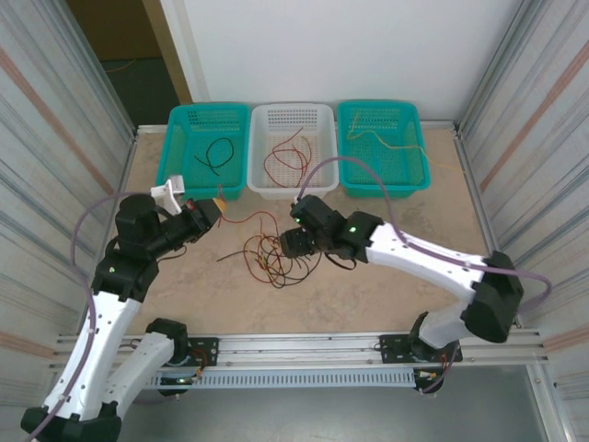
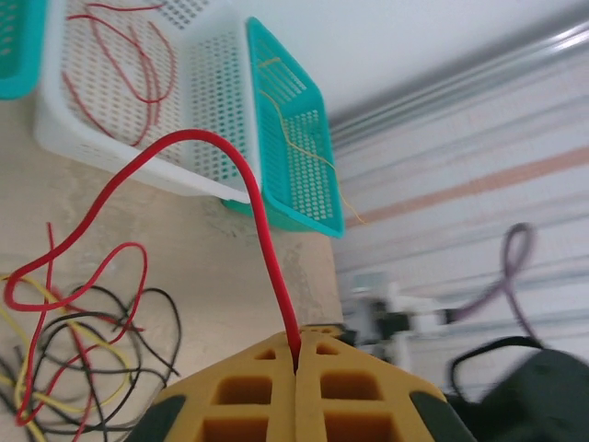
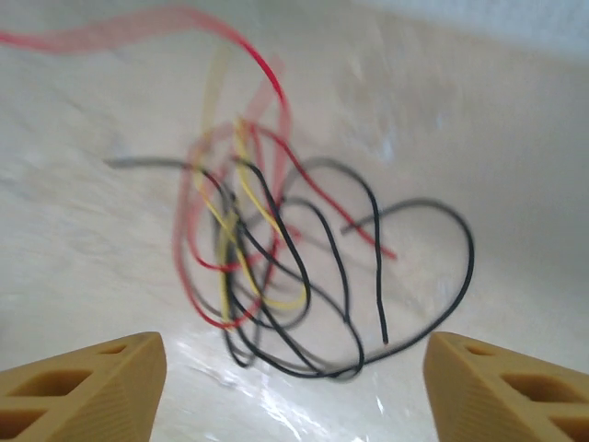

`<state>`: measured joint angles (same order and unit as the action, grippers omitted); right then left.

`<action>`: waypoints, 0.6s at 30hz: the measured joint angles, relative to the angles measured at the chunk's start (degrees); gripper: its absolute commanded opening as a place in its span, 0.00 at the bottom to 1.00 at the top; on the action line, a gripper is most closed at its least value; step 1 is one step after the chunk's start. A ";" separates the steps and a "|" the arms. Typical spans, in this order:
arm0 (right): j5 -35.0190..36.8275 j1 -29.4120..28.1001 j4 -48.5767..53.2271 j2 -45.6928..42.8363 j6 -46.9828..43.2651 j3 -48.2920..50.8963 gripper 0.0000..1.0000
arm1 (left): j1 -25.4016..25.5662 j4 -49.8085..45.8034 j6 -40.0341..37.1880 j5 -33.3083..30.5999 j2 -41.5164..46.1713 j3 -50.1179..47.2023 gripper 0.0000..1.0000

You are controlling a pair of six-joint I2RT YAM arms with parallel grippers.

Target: Untangle the cables

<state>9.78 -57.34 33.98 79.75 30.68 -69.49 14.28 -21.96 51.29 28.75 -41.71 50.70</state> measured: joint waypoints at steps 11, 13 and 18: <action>-2.82 -2.82 -7.91 -1.42 -9.92 -6.27 0.76 | 6.93 7.10 -0.46 8.83 -4.76 5.46 0.00; -3.65 -2.19 -9.53 0.98 -10.40 -7.98 0.74 | 8.11 7.69 -0.48 8.96 -5.31 6.71 0.00; -4.92 1.16 -15.21 2.73 -9.94 -8.76 0.69 | 8.72 8.61 -0.42 8.98 -5.55 7.50 0.00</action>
<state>4.86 -56.18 18.76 82.48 20.73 -78.26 23.00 -13.34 50.87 37.74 -47.27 58.19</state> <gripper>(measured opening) 0.711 0.058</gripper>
